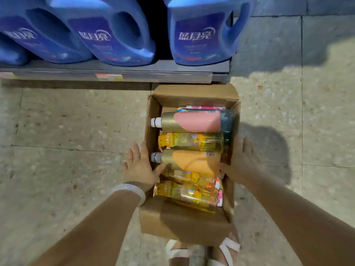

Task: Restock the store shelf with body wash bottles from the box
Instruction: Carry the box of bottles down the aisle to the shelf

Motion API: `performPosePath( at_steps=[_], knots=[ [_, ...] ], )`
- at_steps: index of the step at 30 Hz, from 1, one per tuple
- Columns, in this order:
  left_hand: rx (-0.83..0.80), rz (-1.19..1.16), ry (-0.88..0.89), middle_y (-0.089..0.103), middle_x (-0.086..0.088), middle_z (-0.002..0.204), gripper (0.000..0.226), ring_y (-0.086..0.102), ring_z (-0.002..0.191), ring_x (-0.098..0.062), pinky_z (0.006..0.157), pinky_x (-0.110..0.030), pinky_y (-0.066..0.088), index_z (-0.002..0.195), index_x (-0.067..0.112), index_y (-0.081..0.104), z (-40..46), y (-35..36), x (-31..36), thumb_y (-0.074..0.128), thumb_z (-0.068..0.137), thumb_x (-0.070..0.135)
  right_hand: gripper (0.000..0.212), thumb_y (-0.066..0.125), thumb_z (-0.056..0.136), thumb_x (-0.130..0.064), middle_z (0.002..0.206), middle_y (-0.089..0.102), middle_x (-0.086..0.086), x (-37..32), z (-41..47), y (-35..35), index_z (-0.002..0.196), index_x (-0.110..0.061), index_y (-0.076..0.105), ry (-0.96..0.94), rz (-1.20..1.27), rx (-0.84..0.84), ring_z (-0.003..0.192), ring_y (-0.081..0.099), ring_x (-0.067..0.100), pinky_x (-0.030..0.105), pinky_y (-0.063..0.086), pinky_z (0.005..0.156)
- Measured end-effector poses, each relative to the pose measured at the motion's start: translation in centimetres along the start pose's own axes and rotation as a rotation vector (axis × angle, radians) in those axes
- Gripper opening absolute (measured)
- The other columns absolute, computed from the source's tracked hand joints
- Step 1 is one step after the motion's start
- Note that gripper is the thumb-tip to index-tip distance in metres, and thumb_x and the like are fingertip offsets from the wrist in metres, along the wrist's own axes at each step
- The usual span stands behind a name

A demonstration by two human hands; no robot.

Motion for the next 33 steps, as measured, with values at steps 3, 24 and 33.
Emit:
performPosePath(
  at_steps=[3,24,33],
  knots=[
    [0.053,-0.207,-0.016,0.008,-0.016,0.157,0.094,0.014,0.144,-0.034,0.115,-0.047,0.021,0.150,0.010,0.000,3.4,1.2,-0.3,0.053,0.086,0.053,0.109,0.067,0.080,-0.044,0.158,0.002,0.014,1.7,2.7,1.8,0.149,-0.012,-0.011,0.084,0.055,0.033,0.146,0.007,0.032,0.047,0.015,0.118],
    [0.221,-0.440,-0.402,0.068,-0.026,0.094,0.036,0.063,0.089,-0.040,0.064,-0.033,0.038,0.100,-0.004,0.067,10.0,4.0,-2.6,0.070,0.082,0.027,0.063,0.076,0.072,-0.041,0.115,0.064,0.000,5.0,8.2,5.7,0.125,-0.019,0.048,0.187,0.469,-0.025,0.105,0.061,0.023,0.038,0.051,0.082],
    [0.239,-0.406,-0.321,0.068,-0.027,0.089,0.029,0.064,0.084,-0.040,0.062,-0.032,0.038,0.092,-0.007,0.067,9.7,4.1,-2.6,0.066,0.084,0.021,0.035,0.056,0.090,-0.042,0.079,0.061,0.007,5.7,8.6,5.5,0.097,-0.008,0.061,0.245,0.241,-0.020,0.072,0.059,0.021,0.026,0.039,0.050]
  ],
)
Point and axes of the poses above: each hand's wrist, its own z-axis towards the middle knuckle, its own y-axis out of the palm, x = y × z, the point moved 7 cm from there along z, towards the middle knuckle
